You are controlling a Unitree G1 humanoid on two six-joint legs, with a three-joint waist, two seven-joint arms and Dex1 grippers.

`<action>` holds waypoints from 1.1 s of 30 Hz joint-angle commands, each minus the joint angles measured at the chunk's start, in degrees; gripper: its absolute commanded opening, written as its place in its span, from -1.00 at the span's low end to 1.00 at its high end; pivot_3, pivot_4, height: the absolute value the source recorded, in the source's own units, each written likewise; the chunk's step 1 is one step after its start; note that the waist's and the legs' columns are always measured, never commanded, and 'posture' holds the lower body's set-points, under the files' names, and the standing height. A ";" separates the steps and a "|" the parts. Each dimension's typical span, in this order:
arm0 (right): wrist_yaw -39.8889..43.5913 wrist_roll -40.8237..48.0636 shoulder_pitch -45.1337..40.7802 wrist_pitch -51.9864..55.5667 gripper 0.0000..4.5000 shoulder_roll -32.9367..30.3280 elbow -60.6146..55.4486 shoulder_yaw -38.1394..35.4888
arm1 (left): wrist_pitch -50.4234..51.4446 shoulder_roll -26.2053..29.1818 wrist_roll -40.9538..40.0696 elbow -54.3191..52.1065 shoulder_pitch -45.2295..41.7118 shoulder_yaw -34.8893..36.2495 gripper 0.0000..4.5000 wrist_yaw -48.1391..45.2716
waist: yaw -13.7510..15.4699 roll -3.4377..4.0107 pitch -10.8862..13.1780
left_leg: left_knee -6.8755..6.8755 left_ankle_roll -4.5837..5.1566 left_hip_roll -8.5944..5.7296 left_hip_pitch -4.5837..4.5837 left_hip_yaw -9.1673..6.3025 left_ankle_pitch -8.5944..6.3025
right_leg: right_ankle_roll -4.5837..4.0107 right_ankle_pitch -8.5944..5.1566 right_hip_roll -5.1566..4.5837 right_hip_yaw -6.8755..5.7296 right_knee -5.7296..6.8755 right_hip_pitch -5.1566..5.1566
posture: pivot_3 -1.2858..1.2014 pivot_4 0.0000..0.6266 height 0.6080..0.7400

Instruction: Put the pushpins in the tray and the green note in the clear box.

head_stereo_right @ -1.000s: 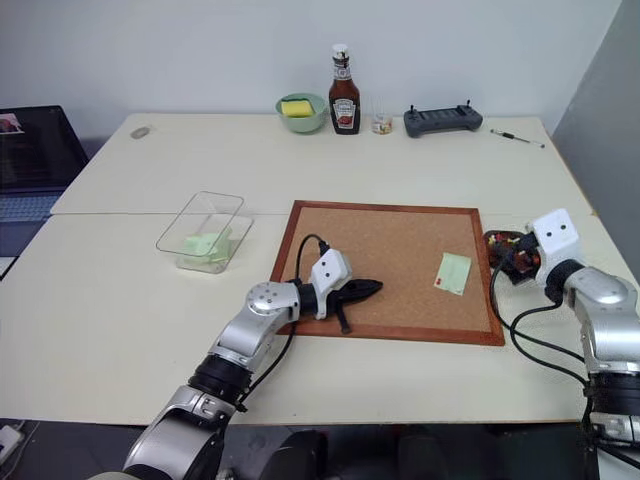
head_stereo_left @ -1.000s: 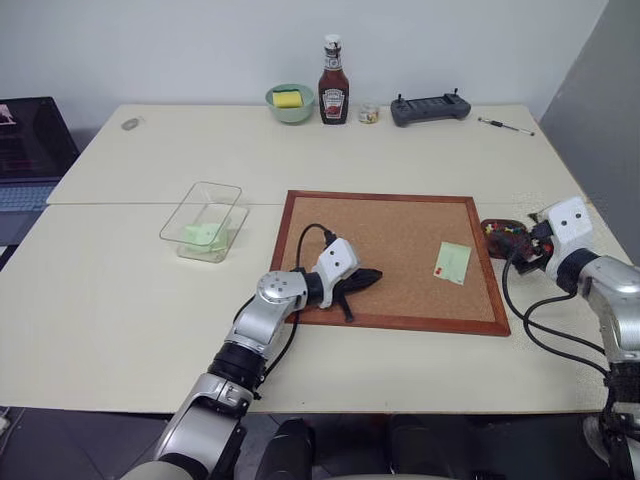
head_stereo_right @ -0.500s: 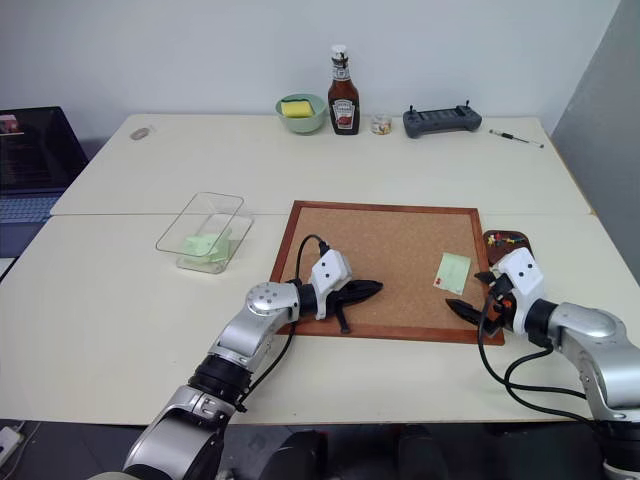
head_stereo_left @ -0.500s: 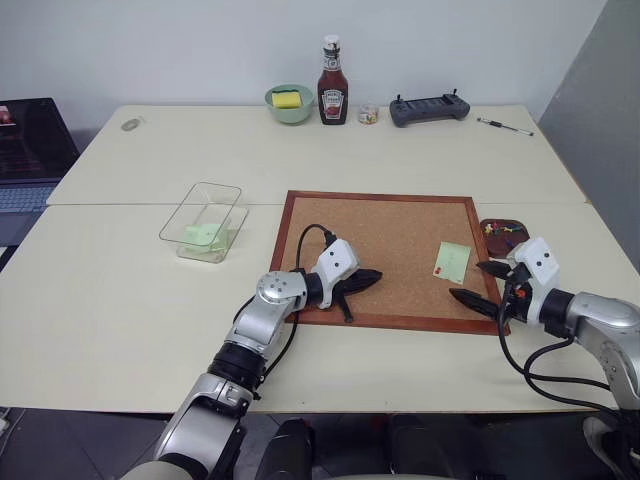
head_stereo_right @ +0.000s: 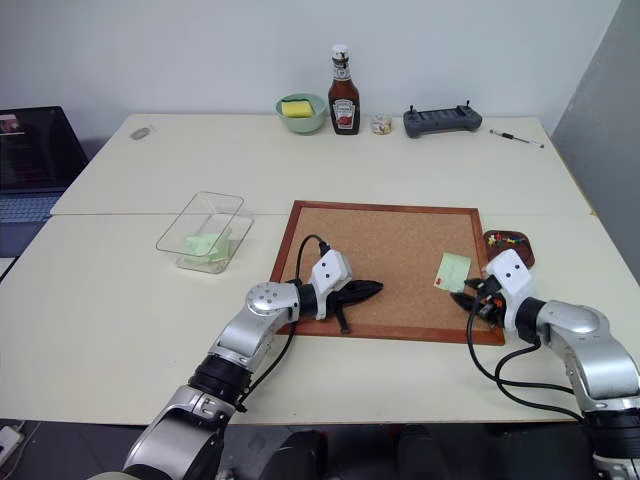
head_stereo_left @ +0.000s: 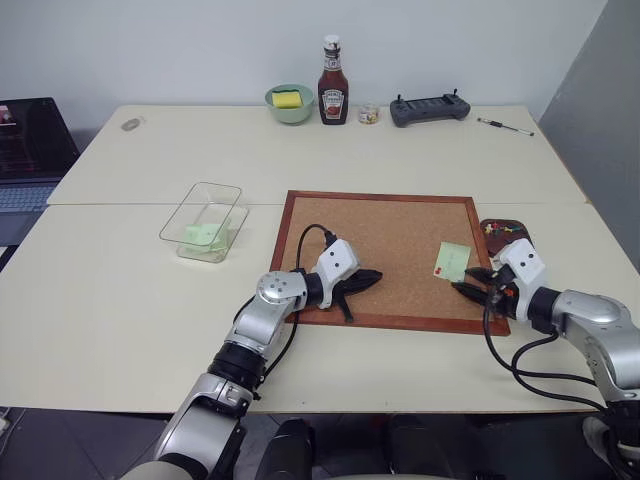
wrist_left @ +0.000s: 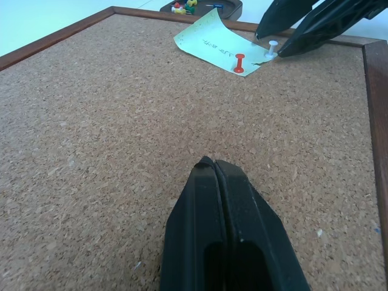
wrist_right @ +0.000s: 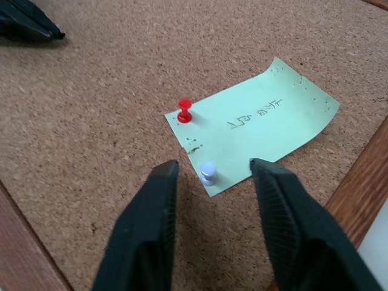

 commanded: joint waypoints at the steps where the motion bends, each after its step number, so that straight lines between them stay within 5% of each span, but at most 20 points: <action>1: 0.26 -0.49 -0.58 -1.70 -0.59 -0.45 -0.86 -0.53 | 0.59 0.23 1.03 1.11 1.62 -1.61 -1.00 -0.69 | 0.00 0.00 0.00 | 0.00 0.00 0.00 0.00 0.00 0.00 | 0.00 0.00 0.00 0.00 0.00 0.00 | 0.03 -0.52 1.00; 6: 0.47 -0.24 -0.13 -1.76 -0.99 -0.55 -1.26 -1.07 | 0.51 0.33 1.06 1.29 1.48 -1.60 -1.00 -0.87 | 0.00 0.00 0.00 | 0.00 0.00 0.00 0.00 0.00 0.00 | 0.00 0.00 0.00 0.00 0.00 0.00 | 0.03 -0.52 1.00; 33: 1.39 6.76 -0.88 -0.40 -0.99 0.62 -3.96 -5.82 | 0.13 0.31 1.65 1.67 1.62 -2.05 -1.00 -0.73 | 0.03 0.00 0.00 | 0.00 0.00 0.00 -0.01 -0.01 0.00 | 0.00 0.00 0.00 -0.01 0.00 0.01 | 0.03 -0.52 1.00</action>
